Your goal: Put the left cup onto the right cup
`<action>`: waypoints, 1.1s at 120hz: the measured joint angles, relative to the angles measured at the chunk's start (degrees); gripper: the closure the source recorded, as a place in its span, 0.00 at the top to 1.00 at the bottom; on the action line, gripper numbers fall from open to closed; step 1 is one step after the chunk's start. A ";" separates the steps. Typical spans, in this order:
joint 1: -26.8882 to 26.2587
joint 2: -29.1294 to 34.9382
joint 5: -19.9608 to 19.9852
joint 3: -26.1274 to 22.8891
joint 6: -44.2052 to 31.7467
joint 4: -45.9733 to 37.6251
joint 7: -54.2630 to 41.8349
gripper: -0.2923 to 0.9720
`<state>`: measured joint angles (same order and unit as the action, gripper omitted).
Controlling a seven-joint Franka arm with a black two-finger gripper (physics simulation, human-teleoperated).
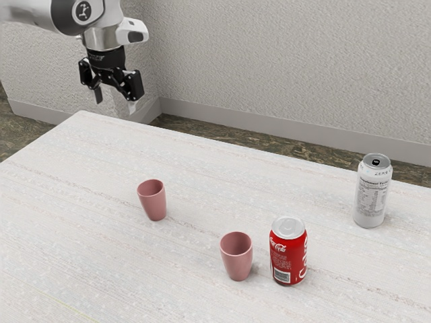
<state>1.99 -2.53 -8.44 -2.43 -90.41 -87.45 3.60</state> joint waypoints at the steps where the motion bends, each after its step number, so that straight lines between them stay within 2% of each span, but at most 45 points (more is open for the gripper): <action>1: 0.00 -0.01 -0.01 -0.02 -0.02 0.01 -0.03 0.77; 21: -0.32 -1.03 -0.13 -0.36 -1.24 -0.42 -0.53 0.77; 57: -0.23 -8.48 -0.11 -0.23 -8.86 -0.94 -1.15 0.77; 94: -0.17 -8.02 -0.01 0.03 -18.07 -12.21 -0.07 0.77; 132: 0.04 -8.19 0.93 0.03 -25.90 -18.97 2.32 0.77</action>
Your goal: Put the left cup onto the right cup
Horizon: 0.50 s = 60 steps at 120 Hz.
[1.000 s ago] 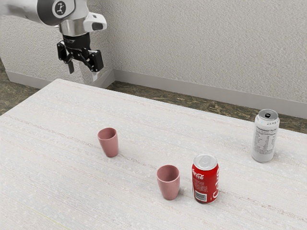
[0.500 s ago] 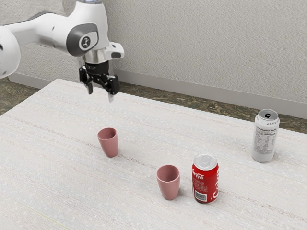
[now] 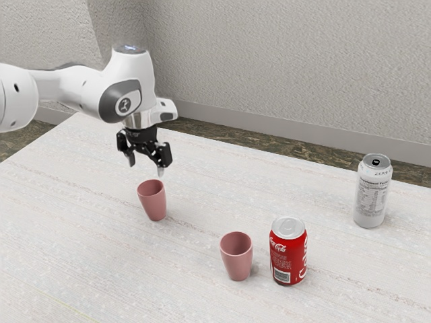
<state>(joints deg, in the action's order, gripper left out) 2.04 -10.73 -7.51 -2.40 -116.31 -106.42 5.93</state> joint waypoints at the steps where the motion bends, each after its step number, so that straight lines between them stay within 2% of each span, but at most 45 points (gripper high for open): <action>1: 0.01 -0.03 0.01 -0.02 -0.17 -0.07 0.08 0.77; 60: 0.69 -3.69 0.05 -0.51 -8.74 -2.25 3.19 0.77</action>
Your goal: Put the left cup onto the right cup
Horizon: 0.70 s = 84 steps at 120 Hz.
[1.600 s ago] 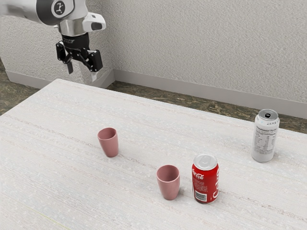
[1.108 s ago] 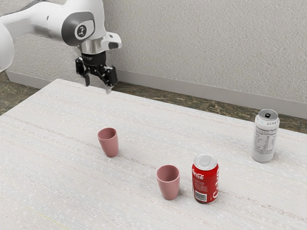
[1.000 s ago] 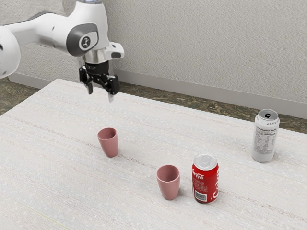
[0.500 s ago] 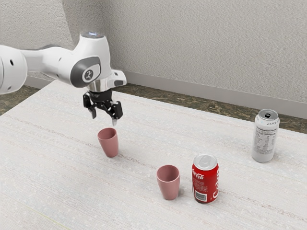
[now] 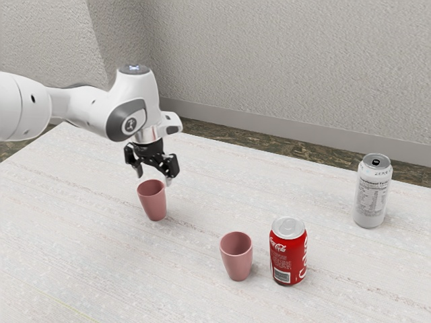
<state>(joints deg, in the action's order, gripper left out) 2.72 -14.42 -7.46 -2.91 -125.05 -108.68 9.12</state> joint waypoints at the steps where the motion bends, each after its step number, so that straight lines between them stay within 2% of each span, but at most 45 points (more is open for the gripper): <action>1: 0.00 -0.06 0.00 -0.01 -0.07 0.02 0.03 0.77; 84: 0.11 -6.75 -0.29 -0.18 -5.36 1.07 1.39 0.77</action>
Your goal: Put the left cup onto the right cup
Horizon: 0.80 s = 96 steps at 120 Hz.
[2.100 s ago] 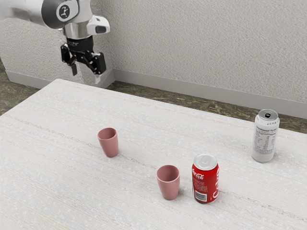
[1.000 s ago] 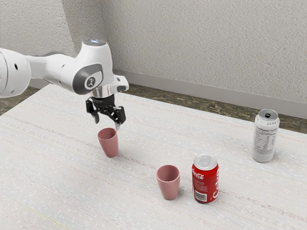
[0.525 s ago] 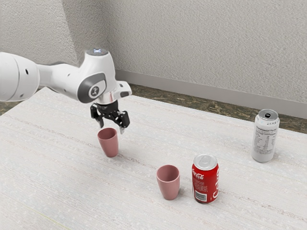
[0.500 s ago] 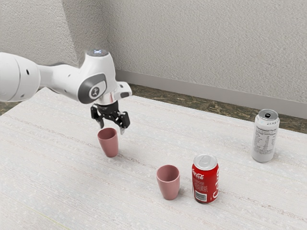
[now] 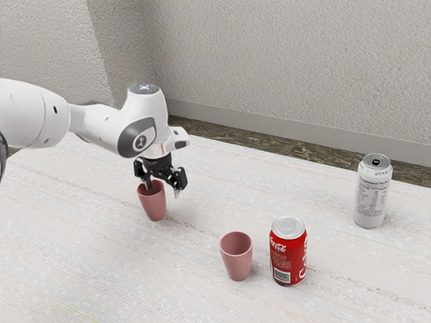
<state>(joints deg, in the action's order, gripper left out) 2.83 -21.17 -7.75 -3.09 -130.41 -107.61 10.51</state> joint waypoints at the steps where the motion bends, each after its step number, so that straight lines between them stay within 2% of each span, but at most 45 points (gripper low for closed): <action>1: 0.00 -0.07 0.00 0.00 -0.08 0.00 0.01 0.77; 19: 0.00 -0.61 0.09 -0.03 -1.09 0.01 0.14 0.73; 74: 0.06 -1.88 0.36 0.23 -2.03 -0.07 0.37 0.29; 96: 0.06 -1.91 0.21 0.29 -2.14 -0.08 0.40 0.20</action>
<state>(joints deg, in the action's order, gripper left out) 2.90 -23.08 -7.54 -2.80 -132.55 -107.69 10.91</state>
